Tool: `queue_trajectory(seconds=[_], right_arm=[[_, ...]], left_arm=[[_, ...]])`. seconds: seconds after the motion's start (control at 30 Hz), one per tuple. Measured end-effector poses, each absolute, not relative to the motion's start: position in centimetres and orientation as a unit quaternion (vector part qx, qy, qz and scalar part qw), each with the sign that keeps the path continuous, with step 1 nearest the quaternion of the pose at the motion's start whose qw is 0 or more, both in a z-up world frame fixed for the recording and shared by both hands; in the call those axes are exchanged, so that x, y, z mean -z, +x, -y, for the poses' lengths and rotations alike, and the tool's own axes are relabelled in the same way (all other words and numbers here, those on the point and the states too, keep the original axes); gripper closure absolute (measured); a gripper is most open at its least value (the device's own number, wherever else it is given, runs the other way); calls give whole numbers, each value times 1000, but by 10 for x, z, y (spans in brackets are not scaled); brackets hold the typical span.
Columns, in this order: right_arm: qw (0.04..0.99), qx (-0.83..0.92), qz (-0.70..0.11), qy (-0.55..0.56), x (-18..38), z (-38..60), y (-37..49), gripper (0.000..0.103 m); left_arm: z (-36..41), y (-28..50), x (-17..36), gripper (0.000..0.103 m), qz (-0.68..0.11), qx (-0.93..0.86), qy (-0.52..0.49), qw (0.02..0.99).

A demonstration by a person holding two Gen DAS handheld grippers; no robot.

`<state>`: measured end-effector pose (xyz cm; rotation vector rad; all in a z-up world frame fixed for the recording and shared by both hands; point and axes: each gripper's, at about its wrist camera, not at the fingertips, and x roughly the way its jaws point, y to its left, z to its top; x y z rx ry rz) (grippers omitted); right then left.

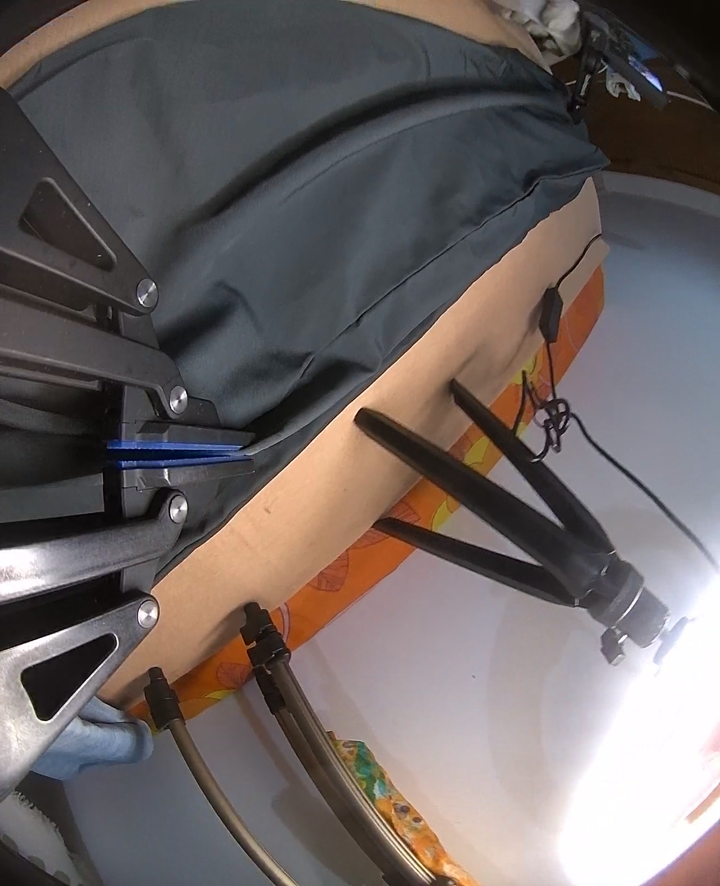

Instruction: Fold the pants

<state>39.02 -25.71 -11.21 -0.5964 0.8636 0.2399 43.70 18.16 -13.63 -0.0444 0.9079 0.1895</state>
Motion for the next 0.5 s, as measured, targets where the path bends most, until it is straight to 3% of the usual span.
queue_trajectory(seconds=[0.03,0.5], right_arm=[[858,-117,-411,-284,111,255,389,103],[874,-103,-376,-289,91,248,399,103]], left_arm=[[-179,435,134,93,-432,-93,-10,897],[-207,426,87,98,-369,-141,16,919]])
